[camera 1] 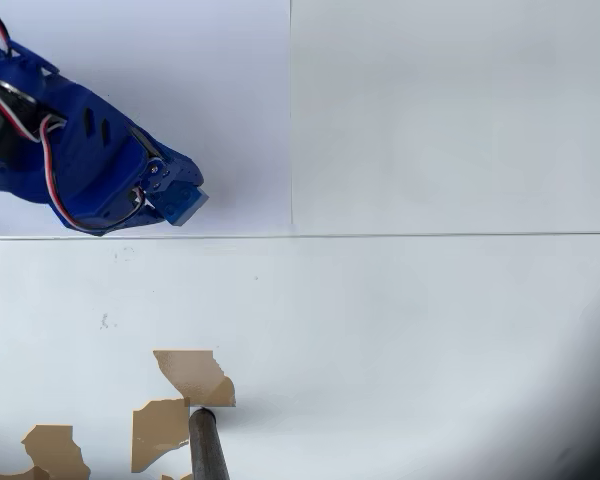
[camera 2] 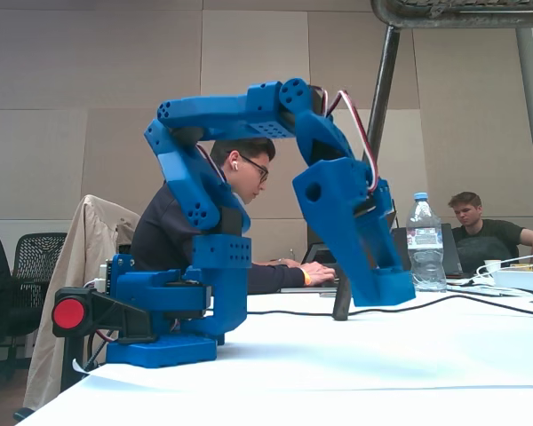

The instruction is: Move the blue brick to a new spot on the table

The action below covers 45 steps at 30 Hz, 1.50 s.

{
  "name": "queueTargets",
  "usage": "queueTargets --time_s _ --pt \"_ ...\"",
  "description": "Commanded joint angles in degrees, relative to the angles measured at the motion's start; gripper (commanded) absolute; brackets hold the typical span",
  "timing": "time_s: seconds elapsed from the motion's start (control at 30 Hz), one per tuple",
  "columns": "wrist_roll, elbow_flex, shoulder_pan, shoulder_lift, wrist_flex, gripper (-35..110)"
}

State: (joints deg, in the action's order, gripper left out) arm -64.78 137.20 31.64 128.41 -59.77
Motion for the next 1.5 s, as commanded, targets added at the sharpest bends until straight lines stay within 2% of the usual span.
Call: queueTargets --time_s 0.0,0.2,0.37,0.67,0.8,0.97,1.2,1.37,1.47 --pt "-0.8 -7.2 9.9 -3.5 -0.1 7" --pt "-2.5 -20.8 25.4 -22.1 -3.0 7" --pt "-5.1 -29.2 32.6 -32.1 -4.2 7" --pt "-9.5 -27.9 40.1 -33.7 -7.2 7" --pt "-12.6 -25.3 43.0 -35.3 -5.4 6" --pt "-13.8 -23.6 43.7 -37.6 -2.5 8" --pt "-17.1 -20.3 43.6 -33.5 -2.8 29" --pt "-18.8 -17.9 40.2 -22.1 -11.6 27" --pt "-20.9 -9.1 32.9 -9.4 -12.1 23"
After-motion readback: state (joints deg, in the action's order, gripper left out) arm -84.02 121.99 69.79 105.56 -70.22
